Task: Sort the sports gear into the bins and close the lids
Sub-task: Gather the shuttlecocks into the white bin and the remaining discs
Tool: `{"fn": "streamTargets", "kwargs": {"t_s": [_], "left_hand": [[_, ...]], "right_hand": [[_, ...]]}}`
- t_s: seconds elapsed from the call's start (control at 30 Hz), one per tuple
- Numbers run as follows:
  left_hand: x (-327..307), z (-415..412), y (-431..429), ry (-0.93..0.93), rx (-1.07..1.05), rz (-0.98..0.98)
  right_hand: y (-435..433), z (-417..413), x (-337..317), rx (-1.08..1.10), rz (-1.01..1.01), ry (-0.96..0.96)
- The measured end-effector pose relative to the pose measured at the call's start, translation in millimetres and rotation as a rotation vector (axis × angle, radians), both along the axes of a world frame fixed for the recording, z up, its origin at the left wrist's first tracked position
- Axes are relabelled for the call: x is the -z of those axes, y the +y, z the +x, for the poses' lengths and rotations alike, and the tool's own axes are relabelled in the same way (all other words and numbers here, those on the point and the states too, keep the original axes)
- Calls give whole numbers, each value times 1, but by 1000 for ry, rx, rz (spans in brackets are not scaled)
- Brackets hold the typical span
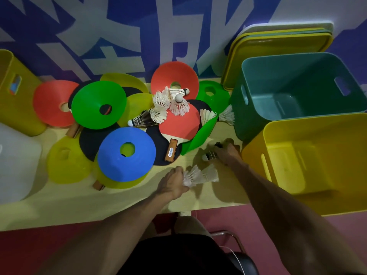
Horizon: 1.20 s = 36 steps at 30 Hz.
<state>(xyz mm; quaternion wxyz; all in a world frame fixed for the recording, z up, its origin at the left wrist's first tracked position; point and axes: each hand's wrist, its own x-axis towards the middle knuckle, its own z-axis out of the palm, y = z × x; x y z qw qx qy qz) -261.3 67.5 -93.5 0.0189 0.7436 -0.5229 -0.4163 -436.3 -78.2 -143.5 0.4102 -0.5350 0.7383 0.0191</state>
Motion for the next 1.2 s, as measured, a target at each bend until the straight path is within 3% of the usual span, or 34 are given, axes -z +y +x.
{"fn": "streamTargets", "kwargs": {"t_s": [0.37, 0.57, 0.97, 1.2], "left_hand": [[-34, 42, -23, 64, 21, -105], [-64, 59, -50, 91, -76, -218], [-137, 116, -87, 311, -461, -465], [-168, 198, -67, 263, -652, -614]], "right_hand": [[-2, 32, -49, 213, 52, -117], [-14, 37, -92, 232, -125, -116], [-30, 97, -186, 20, -573, -188], [-22, 194, -223, -124, -605, -362]]}}
